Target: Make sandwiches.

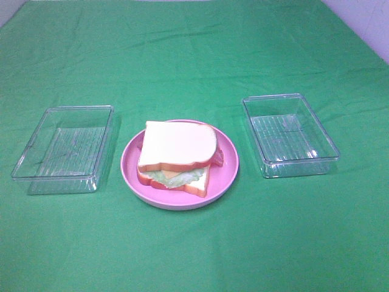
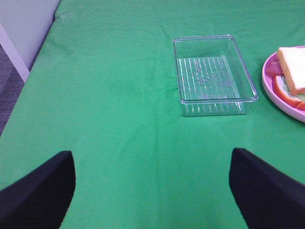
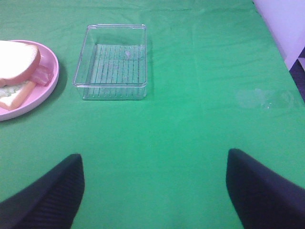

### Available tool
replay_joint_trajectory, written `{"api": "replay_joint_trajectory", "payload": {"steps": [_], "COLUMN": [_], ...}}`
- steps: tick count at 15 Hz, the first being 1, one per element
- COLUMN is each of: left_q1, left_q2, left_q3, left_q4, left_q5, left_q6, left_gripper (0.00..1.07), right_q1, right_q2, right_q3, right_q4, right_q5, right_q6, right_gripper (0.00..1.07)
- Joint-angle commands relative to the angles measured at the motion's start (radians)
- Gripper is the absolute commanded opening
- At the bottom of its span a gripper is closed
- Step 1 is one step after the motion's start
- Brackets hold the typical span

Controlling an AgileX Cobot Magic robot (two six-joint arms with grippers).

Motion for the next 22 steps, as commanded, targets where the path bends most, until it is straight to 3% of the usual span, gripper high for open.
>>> {"api": "replay_joint_trajectory", "payload": {"steps": [1,22], "left_q1": [0.001,0.001], "left_q2": [-0.013,-0.013], "left_q3": [0.003,0.003], "left_q4": [-0.009,-0.030], "left_q5": [-0.009,-0.009], "left_q6": [0.003,0.005], "left_gripper": [0.83,0.83], "right_q1": [-0.006,-0.006], "right_q2": [-0.016,-0.016], "right_q3": [0.002,0.002], "right_q4": [0.004,0.004], "right_q5": [-0.011,-0.011], "right_q6": [-0.001,-0.001], "right_gripper": [0.77,0.77]}}
